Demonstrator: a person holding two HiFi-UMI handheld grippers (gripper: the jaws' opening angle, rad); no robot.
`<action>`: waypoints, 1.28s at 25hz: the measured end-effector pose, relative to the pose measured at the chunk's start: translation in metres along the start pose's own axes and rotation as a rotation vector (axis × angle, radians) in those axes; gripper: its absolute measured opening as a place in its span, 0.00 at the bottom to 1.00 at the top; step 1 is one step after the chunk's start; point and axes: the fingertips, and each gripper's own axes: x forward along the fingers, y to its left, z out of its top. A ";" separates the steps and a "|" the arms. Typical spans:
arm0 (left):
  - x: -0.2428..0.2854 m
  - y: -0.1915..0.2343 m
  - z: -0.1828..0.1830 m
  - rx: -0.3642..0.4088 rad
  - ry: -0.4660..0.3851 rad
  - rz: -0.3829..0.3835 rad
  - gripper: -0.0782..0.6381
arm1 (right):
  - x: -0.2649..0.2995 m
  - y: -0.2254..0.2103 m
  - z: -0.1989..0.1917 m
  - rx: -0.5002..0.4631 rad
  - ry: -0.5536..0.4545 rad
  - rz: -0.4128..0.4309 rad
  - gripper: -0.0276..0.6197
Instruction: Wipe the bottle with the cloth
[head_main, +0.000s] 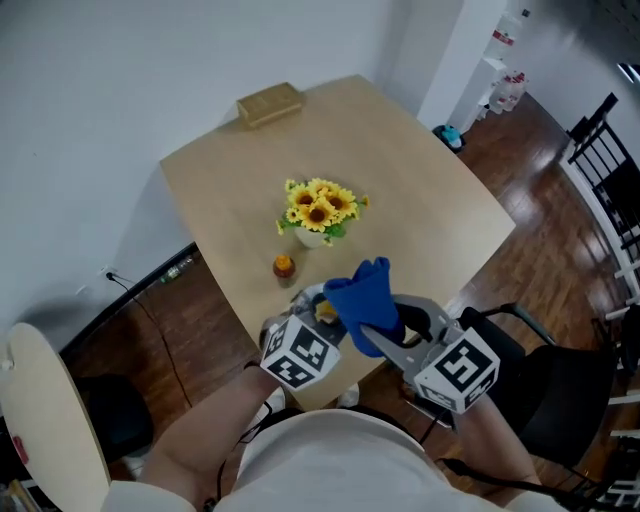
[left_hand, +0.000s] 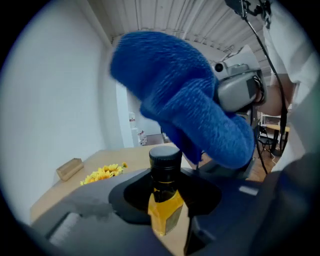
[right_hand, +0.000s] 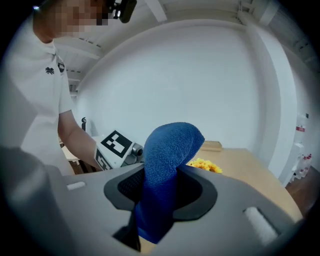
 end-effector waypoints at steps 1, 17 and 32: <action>-0.005 -0.003 0.000 0.024 0.007 -0.004 0.32 | 0.009 0.005 0.000 -0.016 0.018 0.018 0.28; -0.074 0.004 0.063 -0.044 -0.096 -0.064 0.32 | -0.023 -0.014 0.004 0.126 -0.149 -0.119 0.28; -0.093 0.004 0.142 -0.185 -0.191 -0.088 0.32 | -0.012 -0.010 -0.115 0.199 0.012 -0.117 0.28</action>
